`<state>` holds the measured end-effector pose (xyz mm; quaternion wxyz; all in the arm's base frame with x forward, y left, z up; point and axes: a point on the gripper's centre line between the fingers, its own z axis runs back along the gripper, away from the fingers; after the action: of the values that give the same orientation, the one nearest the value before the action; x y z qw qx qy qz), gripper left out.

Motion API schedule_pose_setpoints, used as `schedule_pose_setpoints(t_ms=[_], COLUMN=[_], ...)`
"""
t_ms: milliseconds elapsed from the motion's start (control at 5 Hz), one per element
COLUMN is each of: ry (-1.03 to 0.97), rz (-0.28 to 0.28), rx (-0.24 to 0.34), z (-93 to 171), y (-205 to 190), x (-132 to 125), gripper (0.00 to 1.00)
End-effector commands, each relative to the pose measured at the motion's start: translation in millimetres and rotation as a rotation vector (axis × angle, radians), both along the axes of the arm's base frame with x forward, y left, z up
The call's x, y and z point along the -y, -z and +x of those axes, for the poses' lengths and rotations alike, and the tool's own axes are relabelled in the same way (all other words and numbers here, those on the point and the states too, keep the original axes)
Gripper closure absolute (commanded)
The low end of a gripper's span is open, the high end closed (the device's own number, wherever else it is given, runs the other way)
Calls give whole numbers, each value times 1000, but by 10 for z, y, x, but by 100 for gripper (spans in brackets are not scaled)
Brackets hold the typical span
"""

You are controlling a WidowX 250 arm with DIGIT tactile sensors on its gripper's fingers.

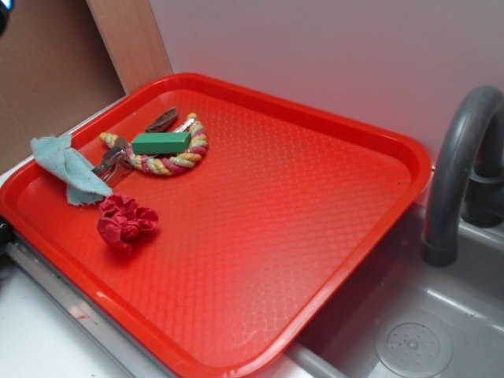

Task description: Grab the red paper.

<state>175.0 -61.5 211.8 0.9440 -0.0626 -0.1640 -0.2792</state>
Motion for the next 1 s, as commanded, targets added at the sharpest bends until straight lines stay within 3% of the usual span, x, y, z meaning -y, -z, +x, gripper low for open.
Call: schedule_pose_setpoints(t_ms=[0, 200, 400, 800], ry=[503, 755, 879, 878], rz=[34, 46, 62, 148], rx=[91, 54, 17, -120], z=[-25, -124, -246, -363], y=[178, 375, 562, 1152], x=[433, 563, 749, 957], gripper=[0, 0, 0, 0])
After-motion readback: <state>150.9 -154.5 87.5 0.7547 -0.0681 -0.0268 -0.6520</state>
